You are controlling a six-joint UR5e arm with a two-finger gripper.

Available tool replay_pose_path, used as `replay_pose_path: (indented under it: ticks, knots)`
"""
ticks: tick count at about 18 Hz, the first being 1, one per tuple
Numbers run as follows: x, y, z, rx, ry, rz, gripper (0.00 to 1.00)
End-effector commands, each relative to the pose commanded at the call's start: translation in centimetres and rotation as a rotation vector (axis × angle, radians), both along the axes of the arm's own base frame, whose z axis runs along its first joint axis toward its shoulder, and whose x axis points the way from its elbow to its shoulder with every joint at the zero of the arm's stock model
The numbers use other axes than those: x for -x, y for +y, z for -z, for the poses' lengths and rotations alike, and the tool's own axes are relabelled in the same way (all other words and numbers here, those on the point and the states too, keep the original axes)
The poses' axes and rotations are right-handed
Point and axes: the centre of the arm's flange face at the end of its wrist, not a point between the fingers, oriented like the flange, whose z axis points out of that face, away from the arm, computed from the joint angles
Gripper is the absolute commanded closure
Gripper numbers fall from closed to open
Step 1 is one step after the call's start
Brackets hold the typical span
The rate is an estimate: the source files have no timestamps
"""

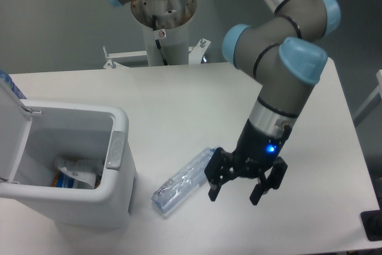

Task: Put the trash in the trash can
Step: 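Move the open gripper over the clear plastic water bottle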

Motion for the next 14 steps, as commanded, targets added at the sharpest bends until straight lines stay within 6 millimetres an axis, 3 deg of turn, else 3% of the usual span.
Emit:
replay_pose_path:
  ticks: [7, 11, 14]
  knots:
    - [-4.9, 4.4, 5.9, 0.206, 0.174, 0.221, 0.00]
    - [-8.2, 4.4, 9.7, 0.305, 0.203, 0.350, 0.00]
    - [-9.6, 3.9, 11.0, 0.325, 0.197, 0.393, 0.00]
